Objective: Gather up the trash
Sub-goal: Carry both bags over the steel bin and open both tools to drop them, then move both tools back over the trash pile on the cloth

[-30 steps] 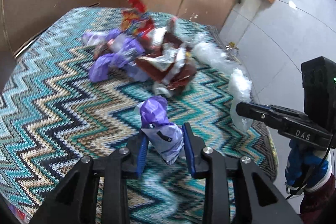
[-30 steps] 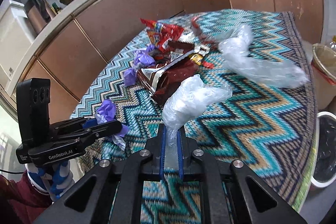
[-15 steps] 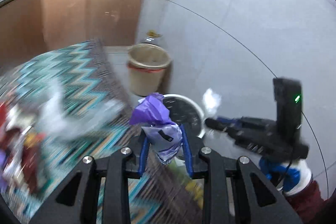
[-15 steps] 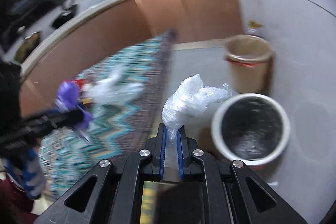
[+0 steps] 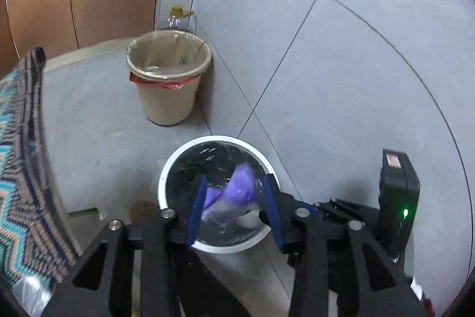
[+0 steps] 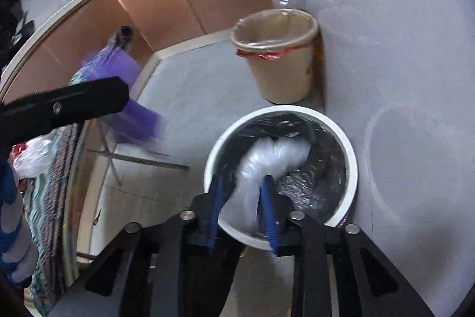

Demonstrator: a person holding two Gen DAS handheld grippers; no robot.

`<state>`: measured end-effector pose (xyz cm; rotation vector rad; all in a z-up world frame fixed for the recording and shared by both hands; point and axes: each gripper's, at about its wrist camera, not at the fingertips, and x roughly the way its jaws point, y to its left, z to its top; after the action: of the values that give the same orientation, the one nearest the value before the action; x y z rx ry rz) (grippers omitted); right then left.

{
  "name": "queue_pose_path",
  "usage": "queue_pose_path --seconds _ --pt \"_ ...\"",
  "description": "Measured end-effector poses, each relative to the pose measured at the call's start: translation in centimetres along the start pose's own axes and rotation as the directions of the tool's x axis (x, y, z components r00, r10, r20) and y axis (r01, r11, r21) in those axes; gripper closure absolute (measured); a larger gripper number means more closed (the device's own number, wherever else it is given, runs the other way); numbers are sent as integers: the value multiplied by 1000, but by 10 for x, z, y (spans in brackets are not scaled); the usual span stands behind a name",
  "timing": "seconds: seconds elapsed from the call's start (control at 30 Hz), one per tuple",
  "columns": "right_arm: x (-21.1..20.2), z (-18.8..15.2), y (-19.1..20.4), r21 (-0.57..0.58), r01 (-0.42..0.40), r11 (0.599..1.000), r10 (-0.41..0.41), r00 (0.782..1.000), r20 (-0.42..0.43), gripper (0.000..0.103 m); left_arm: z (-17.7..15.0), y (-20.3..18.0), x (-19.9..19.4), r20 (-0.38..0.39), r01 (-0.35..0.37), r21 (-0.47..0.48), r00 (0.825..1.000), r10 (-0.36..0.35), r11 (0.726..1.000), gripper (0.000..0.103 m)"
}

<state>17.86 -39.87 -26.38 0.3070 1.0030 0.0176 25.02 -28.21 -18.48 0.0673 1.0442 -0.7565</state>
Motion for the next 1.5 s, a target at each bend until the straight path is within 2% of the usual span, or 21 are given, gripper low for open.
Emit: queue_pose_path --seconds 0.13,0.27,0.4,0.53,0.77,0.97,1.1,1.23,1.4,1.5 --pt "4 -1 -8 19 27 999 -27 1000 -3 69 7 0 11 -5 4 -3 1000 -4 1000 63" --pt "-5 -6 -8 22 39 999 -39 999 9 69 3 -4 -1 32 -5 6 999 5 1000 63" --pt "-23 -7 1 29 28 999 -29 999 46 69 -5 -8 -29 107 -16 -1 994 16 1000 63" --pt "-46 -6 19 14 25 1000 -26 995 95 69 -19 -12 -69 196 -46 5 980 44 999 63" --pt "-99 -6 64 -58 26 998 -14 981 191 68 -52 -13 -141 272 -101 45 958 85 994 63" --pt "-146 -12 114 -150 24 988 17 965 261 67 -89 7 -207 349 -140 -6 928 133 990 61" --pt "-174 -20 145 -209 14 978 50 954 296 65 -116 31 -251 399 -174 -71 898 188 982 54" --pt "-198 -27 175 -261 11 965 76 944 322 63 -144 55 -289 448 -207 -131 860 244 969 54" --pt "-225 -40 205 -316 6 949 110 931 347 60 -182 88 -333 479 -226 -217 823 305 950 54" --pt "-238 -48 221 -346 3 938 129 925 359 60 -205 111 -356 481 -221 -267 812 329 938 54"
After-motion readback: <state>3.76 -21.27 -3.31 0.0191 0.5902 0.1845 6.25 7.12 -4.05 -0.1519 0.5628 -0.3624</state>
